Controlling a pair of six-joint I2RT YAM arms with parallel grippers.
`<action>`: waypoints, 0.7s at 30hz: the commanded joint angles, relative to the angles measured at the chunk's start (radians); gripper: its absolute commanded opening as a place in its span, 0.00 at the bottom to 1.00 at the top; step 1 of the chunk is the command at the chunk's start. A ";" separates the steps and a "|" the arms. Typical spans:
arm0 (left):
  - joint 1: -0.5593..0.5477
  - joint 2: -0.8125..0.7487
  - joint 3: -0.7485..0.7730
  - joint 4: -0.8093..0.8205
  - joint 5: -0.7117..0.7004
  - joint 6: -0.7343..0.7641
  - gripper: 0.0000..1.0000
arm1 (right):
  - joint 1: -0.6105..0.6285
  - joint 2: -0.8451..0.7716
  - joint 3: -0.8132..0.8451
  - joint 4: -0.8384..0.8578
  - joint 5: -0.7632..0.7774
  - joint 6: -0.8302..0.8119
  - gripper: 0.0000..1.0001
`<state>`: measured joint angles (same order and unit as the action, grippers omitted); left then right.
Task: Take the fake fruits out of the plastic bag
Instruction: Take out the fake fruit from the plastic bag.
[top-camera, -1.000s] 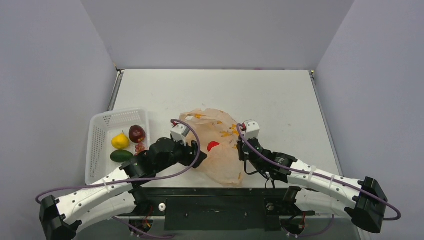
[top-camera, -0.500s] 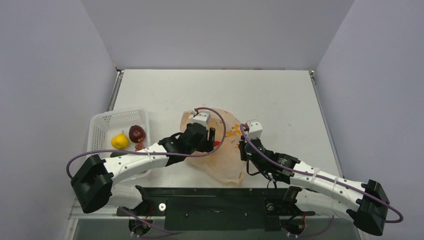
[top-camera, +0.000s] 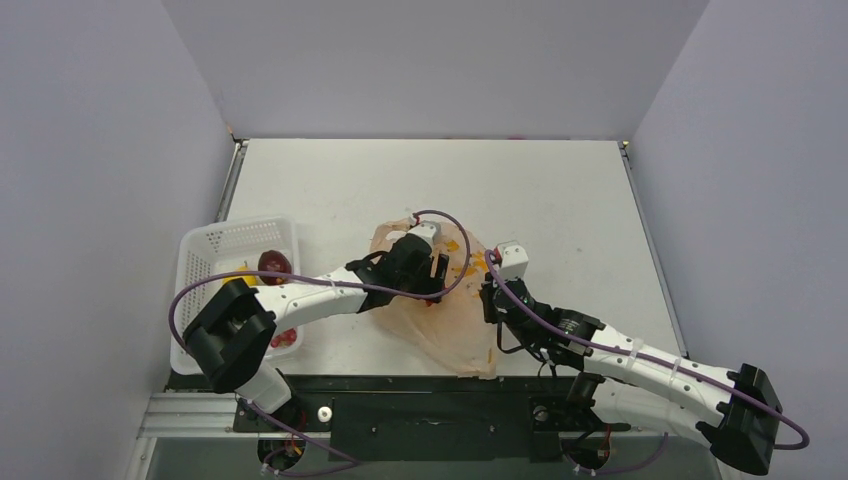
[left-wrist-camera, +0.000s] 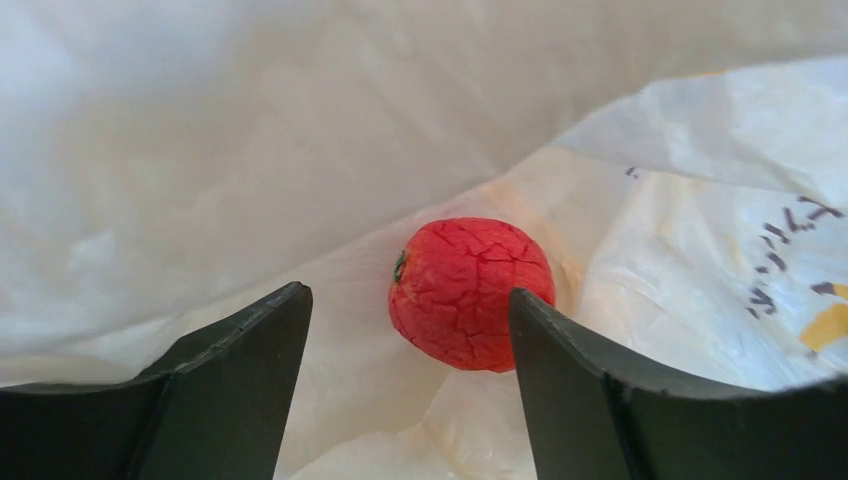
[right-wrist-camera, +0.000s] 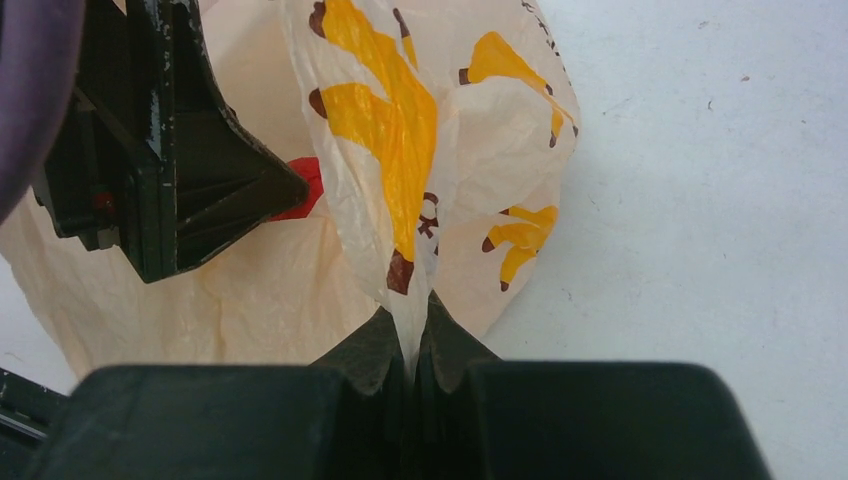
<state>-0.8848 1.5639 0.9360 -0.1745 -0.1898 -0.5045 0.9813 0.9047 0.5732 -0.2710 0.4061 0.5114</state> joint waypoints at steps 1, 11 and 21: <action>-0.015 -0.047 -0.006 0.105 0.082 0.023 0.72 | -0.006 -0.021 -0.009 0.010 0.029 0.010 0.00; -0.052 0.045 0.031 0.105 0.128 0.013 0.77 | -0.006 -0.015 -0.004 0.014 0.024 0.011 0.00; -0.072 0.171 0.069 0.130 0.144 0.005 0.77 | -0.006 -0.030 -0.016 0.012 0.033 0.014 0.00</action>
<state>-0.9497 1.7042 0.9604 -0.1017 -0.0616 -0.4942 0.9813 0.9012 0.5709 -0.2726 0.4061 0.5140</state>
